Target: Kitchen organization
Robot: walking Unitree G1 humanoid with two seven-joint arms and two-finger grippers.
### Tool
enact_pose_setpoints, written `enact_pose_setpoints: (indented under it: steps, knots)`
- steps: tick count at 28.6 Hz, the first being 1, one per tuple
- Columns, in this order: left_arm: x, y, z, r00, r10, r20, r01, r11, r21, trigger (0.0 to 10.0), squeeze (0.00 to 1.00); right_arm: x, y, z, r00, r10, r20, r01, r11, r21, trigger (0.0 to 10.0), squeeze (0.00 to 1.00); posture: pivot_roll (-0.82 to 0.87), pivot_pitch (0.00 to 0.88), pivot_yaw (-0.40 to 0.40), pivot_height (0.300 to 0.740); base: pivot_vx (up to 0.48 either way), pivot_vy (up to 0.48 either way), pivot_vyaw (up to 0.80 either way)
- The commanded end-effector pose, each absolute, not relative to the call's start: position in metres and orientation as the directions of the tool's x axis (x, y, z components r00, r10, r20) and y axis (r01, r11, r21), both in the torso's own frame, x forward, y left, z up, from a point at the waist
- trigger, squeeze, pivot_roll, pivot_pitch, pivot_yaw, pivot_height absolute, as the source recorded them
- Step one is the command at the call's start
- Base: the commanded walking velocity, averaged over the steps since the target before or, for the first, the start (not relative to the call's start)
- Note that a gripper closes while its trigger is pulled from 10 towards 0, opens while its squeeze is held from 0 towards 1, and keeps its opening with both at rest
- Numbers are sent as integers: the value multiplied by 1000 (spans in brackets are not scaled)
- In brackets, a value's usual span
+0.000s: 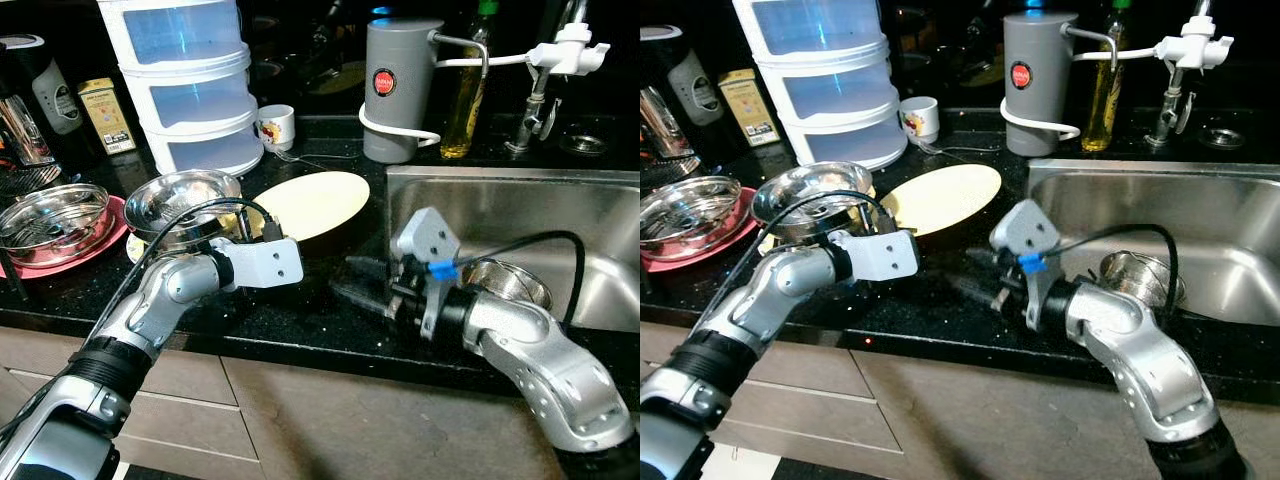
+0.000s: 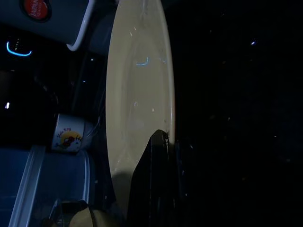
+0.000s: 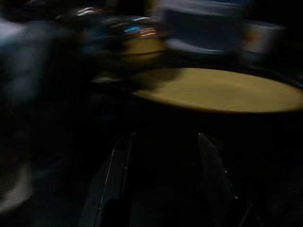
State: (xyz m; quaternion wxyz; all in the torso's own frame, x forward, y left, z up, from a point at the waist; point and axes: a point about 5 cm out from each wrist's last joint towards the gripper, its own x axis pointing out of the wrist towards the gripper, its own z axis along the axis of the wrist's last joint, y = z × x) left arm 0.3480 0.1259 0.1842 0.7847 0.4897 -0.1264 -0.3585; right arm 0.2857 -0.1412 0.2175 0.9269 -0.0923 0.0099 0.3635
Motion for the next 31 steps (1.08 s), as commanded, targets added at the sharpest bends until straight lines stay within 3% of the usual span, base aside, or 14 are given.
enact_pose_setpoints:
  steps: [1, 2, 8, 21, 31]
  knots:
    - [344, 126, 167, 688, -687, -232, 506, 225, 833, 0, 0, 291, -146, 218, 771, 631, -82, -636, 756, -156, 10000, 0, -126, 0, 55, 740, 0, 0, 0]
    - [344, 122, 175, 676, -705, -216, 489, 210, 847, 0, 0, 298, -153, 223, 818, 573, -40, -574, 811, -112, 10000, 0, -122, 0, 54, 740, 0, 0, -725]
    - [340, 111, 186, 632, -745, -212, 463, 145, 874, 0, 0, 307, -162, 229, 869, 495, 12, -494, 868, -56, 10000, 0, -118, 0, 56, 740, 0, 0, -727]
    - [337, 98, 187, 592, -770, -237, 436, 58, 898, 0, 0, 311, -162, 230, 892, 450, 30, -450, 893, -26, 10000, 0, -124, 0, 63, 740, 0, 0, -741]
    - [341, 101, 188, 603, -756, -252, 406, 19, 914, 0, 0, 312, -164, 231, 901, 433, 42, -432, 902, -21, 10000, 0, -123, 0, 61, 740, 0, 0, 0]
